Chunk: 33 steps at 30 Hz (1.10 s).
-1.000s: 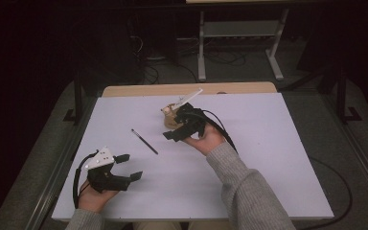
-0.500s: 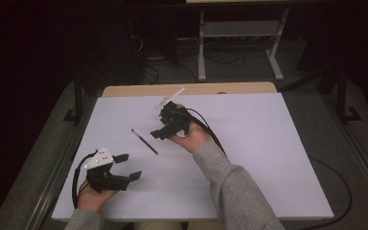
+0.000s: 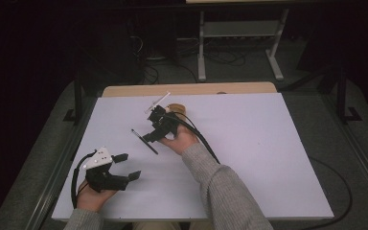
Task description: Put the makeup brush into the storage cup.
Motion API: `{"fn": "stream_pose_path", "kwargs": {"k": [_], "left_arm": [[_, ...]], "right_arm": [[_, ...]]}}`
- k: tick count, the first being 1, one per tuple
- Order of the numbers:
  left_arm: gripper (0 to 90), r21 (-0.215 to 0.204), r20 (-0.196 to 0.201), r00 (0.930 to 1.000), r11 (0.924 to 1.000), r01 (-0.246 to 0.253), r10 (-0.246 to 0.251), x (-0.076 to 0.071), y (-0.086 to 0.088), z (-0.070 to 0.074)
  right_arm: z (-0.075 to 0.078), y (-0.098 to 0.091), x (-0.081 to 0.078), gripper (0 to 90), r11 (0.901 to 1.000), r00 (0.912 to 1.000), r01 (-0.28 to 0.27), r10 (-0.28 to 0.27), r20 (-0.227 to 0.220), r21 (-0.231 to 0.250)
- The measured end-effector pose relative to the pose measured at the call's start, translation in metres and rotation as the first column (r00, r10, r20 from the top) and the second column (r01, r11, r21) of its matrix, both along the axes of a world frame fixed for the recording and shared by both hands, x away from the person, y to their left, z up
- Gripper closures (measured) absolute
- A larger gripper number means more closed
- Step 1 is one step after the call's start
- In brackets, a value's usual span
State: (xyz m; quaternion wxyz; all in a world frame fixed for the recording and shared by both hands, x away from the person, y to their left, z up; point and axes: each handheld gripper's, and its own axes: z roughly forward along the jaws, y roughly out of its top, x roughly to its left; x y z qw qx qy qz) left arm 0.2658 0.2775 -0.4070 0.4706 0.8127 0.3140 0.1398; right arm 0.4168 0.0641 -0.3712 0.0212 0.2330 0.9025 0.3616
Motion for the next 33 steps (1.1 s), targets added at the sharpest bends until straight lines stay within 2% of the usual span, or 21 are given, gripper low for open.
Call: {"fn": "stream_pose_path", "kwargs": {"k": [10, 19, 22, 26, 33], "left_arm": [[18.2, 0.005, 0.001, 1.0, 1.0, 0.003, -0.003, 0.0, 0.0, 0.0], [18.1, -0.006, -0.001, 1.0, 1.0, 0.004, -0.004, 0.0, 0.0, 0.001], [18.1, -0.005, -0.004, 1.0, 1.0, 0.002, -0.002, 0.0, 0.0, 0.0], [18.1, -0.01, -0.001, 1.0, 1.0, 0.002, -0.002, 0.0, 0.001, 0.0], [18.2, -0.007, -0.005, 1.0, 1.0, 0.004, -0.004, 0.0, 0.0, 0.0]], "right_arm": [[-0.023, 0.018, 0.009, 40.0, 0.9973, 0.9987, 0.014, -0.017, -0.048, -0.072], [-0.041, 0.034, 0.014, 47.9, 0.994, 0.9959, 0.018, -0.027, -0.087, -0.108], [-0.047, 0.037, 0.015, 49.4, 0.9919, 0.9958, 0.015, -0.026, -0.087, -0.126], [-0.054, 0.038, 0.017, 54.0, 0.9916, 0.9941, 0.037, -0.049, -0.096, -0.124], [-0.061, 0.042, 0.016, 62.8, 0.9897, 0.9958, 0.043, -0.054, -0.074, -0.136]]}}
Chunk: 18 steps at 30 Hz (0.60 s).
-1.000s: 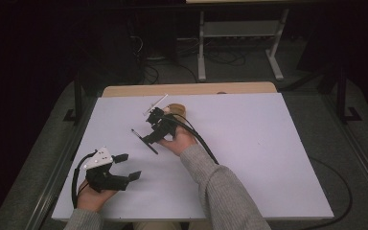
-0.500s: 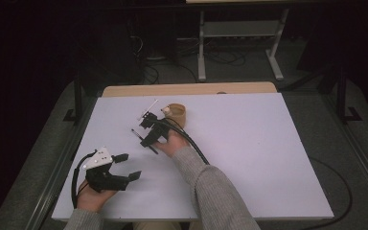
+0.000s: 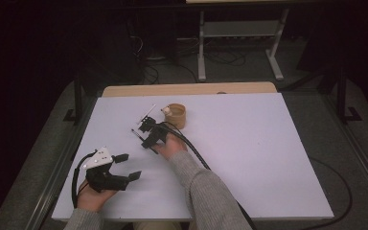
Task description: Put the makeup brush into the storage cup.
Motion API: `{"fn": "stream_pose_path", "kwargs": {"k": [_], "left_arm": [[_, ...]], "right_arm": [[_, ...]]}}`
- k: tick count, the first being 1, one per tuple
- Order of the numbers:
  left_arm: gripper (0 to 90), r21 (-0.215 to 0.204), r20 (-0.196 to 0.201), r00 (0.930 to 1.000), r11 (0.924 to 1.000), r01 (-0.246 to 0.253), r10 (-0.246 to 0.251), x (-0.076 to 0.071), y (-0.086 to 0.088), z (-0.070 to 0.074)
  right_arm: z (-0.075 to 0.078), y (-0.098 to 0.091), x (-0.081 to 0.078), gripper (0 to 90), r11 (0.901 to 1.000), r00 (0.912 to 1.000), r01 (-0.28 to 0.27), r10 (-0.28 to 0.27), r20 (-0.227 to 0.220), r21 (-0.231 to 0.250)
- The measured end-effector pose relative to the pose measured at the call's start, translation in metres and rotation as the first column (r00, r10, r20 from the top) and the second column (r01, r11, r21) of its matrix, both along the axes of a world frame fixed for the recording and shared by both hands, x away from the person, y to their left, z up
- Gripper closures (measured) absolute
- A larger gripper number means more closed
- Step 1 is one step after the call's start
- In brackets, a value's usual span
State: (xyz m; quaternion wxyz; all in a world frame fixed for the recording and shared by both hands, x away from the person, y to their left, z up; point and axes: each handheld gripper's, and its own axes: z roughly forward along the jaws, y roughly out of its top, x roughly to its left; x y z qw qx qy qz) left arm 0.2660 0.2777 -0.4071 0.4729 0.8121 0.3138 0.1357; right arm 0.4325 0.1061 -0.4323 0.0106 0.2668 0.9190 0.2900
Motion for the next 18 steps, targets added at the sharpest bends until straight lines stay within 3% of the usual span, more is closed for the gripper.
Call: {"fn": "stream_pose_path", "kwargs": {"k": [6, 9, 18], "left_arm": [[18.1, -0.001, 0.001, 1.0, 1.0, -0.001, 0.001, 0.0, 0.0, 0.0], [18.2, 0.001, 0.0, 1.0, 1.0, 0.002, -0.002, 0.0, 0.0, 0.0], [18.2, 0.001, 0.001, 1.0, 1.0, 0.002, -0.002, 0.0, 0.0, 0.0]], "right_arm": [[-0.001, 0.004, -0.008, 72.1, 0.9989, 0.996, -0.014, 0.017, 0.087, -0.044], [-0.002, 0.004, -0.011, 76.2, 0.9993, 0.9948, -0.008, 0.012, 0.101, -0.036], [-0.002, 0.002, -0.008, 83.2, 0.9999, 0.998, 0.012, -0.012, 0.062, -0.01]]}}
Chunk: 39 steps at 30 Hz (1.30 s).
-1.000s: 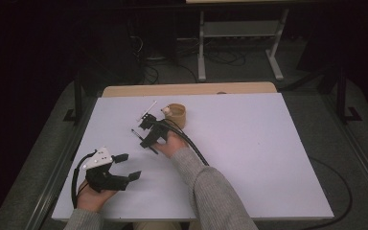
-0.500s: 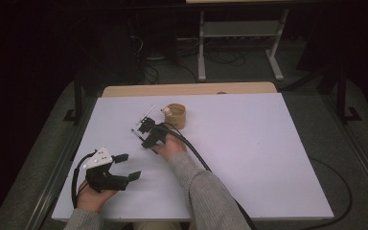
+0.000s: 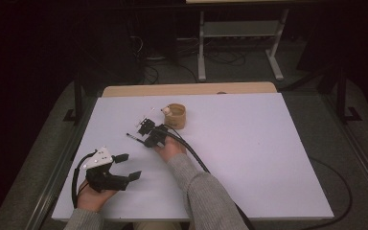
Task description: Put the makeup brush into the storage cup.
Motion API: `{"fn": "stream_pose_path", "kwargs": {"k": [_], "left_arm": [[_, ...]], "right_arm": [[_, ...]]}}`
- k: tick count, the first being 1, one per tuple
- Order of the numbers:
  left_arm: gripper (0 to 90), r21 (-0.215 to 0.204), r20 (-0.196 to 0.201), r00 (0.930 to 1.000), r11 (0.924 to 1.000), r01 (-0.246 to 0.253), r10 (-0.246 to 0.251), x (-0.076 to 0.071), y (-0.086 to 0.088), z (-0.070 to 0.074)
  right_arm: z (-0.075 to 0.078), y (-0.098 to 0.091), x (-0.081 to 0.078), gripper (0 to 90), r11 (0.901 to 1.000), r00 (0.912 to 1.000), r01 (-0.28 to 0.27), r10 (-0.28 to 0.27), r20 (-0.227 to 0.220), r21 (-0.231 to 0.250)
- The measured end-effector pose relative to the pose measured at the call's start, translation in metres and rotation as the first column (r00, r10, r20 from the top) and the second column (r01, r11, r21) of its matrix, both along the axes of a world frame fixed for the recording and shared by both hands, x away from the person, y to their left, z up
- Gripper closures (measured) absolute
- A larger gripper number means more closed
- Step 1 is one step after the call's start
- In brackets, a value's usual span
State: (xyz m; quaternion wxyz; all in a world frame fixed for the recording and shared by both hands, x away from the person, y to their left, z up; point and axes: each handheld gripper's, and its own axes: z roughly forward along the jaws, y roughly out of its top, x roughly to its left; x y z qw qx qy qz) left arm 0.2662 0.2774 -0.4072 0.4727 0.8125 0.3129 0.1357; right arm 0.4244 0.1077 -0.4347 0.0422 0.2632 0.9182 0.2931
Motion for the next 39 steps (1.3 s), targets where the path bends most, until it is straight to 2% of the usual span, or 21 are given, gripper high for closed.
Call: {"fn": "stream_pose_path", "kwargs": {"k": [13, 30, 39], "left_arm": [[18.4, -0.001, -0.001, 1.0, 1.0, -0.008, 0.008, 0.0, 0.002, 0.0], [18.6, -0.003, -0.003, 1.0, 1.0, -0.007, 0.007, 0.001, 0.003, 0.0], [18.8, -0.005, -0.007, 1.0, 1.0, -0.007, 0.007, 0.002, 0.003, -0.001]], "right_arm": [[0.0, -0.003, 0.005, 83.6, 0.9996, 0.999, 0.013, -0.011, -0.043, 0.026], [0.003, -0.008, 0.003, 83.6, 1.0, 0.999, -0.007, 0.007, -0.044, 0.005], [0.007, -0.013, 0.0, 83.6, 0.9997, 0.9992, -0.015, 0.016, -0.036, 0.019]]}}
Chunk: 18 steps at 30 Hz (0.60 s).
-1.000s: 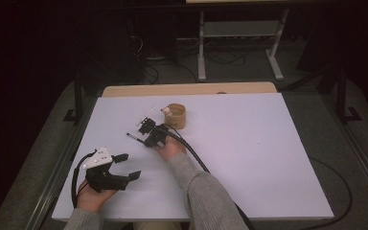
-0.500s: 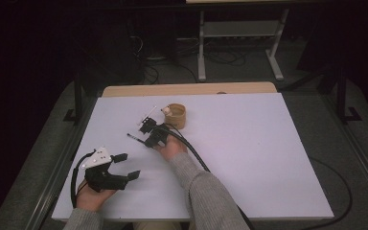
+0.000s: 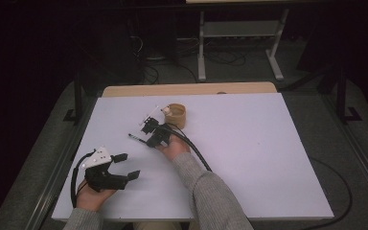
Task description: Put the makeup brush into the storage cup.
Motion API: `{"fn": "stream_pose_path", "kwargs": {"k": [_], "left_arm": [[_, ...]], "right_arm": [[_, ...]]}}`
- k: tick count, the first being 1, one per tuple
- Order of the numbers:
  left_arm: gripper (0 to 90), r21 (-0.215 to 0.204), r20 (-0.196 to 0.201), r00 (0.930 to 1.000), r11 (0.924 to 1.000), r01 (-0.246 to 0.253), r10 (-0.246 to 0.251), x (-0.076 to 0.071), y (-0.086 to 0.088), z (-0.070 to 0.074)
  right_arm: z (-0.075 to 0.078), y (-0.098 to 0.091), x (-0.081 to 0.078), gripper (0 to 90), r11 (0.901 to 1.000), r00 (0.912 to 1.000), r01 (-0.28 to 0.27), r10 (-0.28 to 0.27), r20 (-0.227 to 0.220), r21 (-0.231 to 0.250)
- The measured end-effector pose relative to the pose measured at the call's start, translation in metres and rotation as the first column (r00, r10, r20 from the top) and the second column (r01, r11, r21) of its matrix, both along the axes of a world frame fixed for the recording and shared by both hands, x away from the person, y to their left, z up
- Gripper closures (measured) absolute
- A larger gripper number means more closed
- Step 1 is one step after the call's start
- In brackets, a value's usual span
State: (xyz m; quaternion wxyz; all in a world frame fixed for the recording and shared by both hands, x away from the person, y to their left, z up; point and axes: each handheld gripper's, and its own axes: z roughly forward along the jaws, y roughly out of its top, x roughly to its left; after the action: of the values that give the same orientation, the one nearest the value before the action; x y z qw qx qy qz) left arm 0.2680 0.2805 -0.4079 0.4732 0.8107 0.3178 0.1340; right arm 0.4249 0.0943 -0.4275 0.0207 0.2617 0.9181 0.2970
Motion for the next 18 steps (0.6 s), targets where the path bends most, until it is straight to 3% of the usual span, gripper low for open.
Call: {"fn": "stream_pose_path", "kwargs": {"k": [18], "left_arm": [[20.2, 0.01, -0.013, 0.9999, 0.9999, 0.01, -0.01, 0.002, -0.003, -0.002]], "right_arm": [[0.022, -0.021, -0.02, 83.6, 0.9985, 0.9976, -0.046, 0.045, 0.052, 0.028]]}}
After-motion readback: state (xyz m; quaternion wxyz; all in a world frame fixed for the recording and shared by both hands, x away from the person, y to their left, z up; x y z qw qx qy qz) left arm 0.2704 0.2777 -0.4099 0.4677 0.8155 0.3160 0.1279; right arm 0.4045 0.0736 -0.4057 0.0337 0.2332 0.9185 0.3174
